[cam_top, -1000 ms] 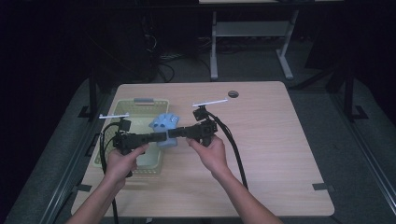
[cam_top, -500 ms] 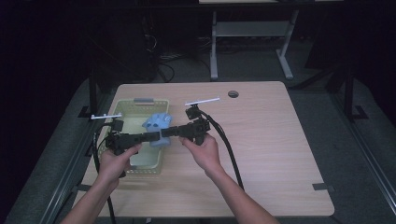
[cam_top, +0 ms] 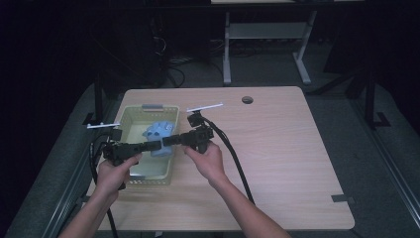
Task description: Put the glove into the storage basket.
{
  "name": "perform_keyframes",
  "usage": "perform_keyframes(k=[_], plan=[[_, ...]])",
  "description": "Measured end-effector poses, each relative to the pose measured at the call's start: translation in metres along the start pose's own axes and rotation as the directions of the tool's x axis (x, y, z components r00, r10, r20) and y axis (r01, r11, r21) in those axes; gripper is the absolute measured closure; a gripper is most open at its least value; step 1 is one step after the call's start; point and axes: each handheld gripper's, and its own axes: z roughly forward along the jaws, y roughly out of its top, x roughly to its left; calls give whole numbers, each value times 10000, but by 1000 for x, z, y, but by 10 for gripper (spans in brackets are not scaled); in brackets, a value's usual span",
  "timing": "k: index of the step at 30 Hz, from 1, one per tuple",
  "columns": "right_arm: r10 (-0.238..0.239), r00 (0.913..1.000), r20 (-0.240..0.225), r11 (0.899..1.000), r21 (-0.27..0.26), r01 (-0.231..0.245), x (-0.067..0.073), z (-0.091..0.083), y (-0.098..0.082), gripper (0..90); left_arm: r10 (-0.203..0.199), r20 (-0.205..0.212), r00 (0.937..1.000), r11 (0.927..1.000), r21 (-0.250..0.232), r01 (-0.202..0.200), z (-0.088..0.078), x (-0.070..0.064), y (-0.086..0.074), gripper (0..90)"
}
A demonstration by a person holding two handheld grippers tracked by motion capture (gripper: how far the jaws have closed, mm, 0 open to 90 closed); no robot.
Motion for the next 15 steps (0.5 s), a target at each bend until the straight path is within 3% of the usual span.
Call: perform_keyframes(k=[4,15], plan=[[-86,10000,-16,10000,18,86,2,6,2,729,-99,99,9999,10000,2,99,-6,6,1,686],[-63,10000,-43,9997,216,63,2,26,6,729,-285,-122,9995,9996,-67,284,-17,18,-1,686]])
